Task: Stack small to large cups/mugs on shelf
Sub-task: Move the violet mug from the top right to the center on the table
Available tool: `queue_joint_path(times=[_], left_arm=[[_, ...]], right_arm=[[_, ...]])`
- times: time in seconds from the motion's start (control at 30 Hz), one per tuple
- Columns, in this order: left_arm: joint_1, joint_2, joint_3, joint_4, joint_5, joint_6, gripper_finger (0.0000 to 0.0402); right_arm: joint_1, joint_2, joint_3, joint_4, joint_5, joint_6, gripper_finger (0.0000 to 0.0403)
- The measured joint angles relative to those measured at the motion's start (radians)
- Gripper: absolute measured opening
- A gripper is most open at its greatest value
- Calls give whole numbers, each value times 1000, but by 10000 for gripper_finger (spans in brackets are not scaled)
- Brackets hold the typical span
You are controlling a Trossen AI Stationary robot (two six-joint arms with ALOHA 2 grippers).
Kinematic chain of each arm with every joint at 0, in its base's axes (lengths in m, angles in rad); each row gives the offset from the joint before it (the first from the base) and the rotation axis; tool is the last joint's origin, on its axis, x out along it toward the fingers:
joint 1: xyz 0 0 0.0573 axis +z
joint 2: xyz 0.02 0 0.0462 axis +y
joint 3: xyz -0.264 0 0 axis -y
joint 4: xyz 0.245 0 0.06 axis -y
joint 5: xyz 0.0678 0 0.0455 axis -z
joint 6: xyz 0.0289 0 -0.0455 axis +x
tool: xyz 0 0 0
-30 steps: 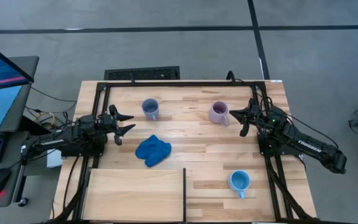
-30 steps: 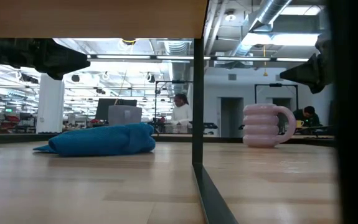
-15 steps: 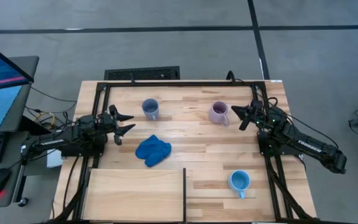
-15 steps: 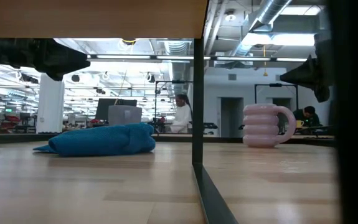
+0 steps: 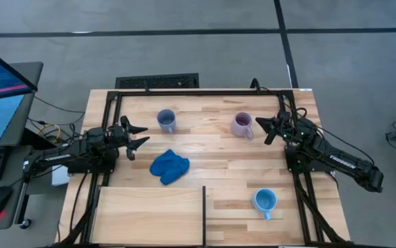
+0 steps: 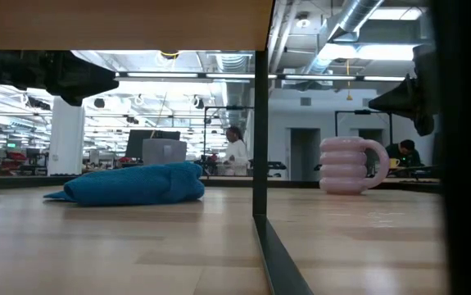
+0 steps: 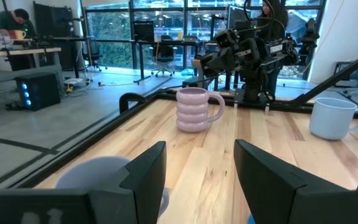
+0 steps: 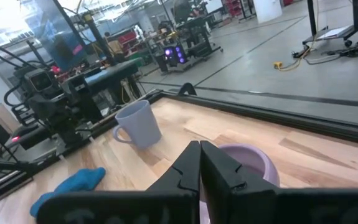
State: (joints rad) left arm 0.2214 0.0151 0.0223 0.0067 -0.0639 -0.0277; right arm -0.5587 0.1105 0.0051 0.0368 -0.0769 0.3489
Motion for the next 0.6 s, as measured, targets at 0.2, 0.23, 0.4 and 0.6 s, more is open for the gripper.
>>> queue_joint_path(times=[0.2,0.23,0.4,0.6], left_arm=[[0,0,0,-3,0,1,180],[0,0,0,-3,0,4,180],[0,0,0,-4,0,38,180],[0,0,1,-5,0,50,180]], right_arm=[[0,0,0,0,0,-8,33],[0,0,0,0,0,-12,33],[0,0,0,0,0,-13,33],[0,0,0,4,11,-15,33]])
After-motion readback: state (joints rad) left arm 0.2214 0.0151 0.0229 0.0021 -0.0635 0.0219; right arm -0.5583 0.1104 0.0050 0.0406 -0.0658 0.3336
